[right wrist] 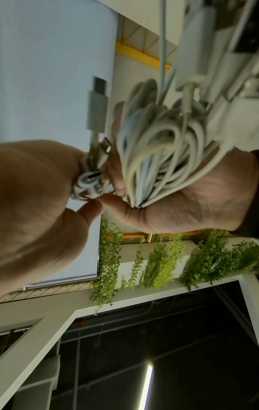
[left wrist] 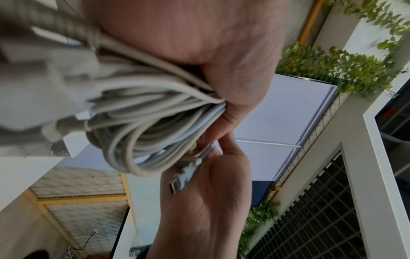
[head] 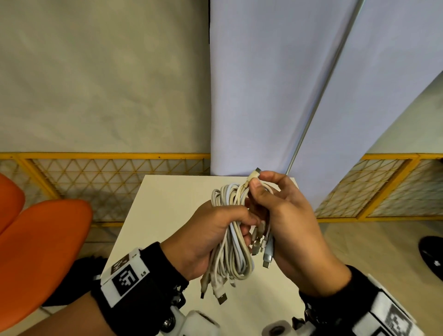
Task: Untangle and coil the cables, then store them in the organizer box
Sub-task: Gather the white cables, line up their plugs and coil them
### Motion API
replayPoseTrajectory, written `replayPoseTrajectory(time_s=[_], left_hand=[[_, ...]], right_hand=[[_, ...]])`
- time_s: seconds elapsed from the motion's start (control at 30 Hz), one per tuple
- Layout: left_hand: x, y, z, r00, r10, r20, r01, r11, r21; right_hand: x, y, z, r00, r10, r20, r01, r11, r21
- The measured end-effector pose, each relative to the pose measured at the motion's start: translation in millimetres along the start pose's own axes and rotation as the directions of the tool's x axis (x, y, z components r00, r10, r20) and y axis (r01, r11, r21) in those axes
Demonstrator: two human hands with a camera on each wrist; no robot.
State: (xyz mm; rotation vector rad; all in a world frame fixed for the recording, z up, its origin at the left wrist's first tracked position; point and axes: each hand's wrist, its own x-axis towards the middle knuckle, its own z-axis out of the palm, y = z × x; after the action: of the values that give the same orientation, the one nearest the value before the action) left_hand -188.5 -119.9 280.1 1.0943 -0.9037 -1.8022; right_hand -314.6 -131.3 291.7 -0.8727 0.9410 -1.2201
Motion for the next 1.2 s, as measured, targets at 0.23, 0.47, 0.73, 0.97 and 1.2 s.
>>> replayPoseTrajectory(time_s=[0.23,0.47,0.73,0.97,1.2], left_hand=[[0,6,1,0.998,0.021,-0.063,-0.022,1.0,-0.005],[-1,4,7,0.988,0.101,-0.116,-0.101,0.995,0.001],[-2,3,10,0.994,0.099,-0.056,-0.103,0.991,-0.083],[-5,3,12,0.995,0.083,-0.048,-0.083,0.997,0.006],[-6,0,16,0.989,0.14,-0.056,-0.144,0.988,-0.061]], right_hand=[[2,10,4,0.999,-0.044,0.006,0.044,0.994,-0.104],[2,18,4,0.995,0.012,-0.103,-0.014,1.0,-0.013],[-2,24,8,0.995,0.01,-0.103,-0.012,1.0,-0.013],[-4,39,10,0.995,0.052,-0.089,-0.078,0.941,-0.329],[-10,38,6,0.991,-0.096,0.097,0.136,0.725,-0.675]])
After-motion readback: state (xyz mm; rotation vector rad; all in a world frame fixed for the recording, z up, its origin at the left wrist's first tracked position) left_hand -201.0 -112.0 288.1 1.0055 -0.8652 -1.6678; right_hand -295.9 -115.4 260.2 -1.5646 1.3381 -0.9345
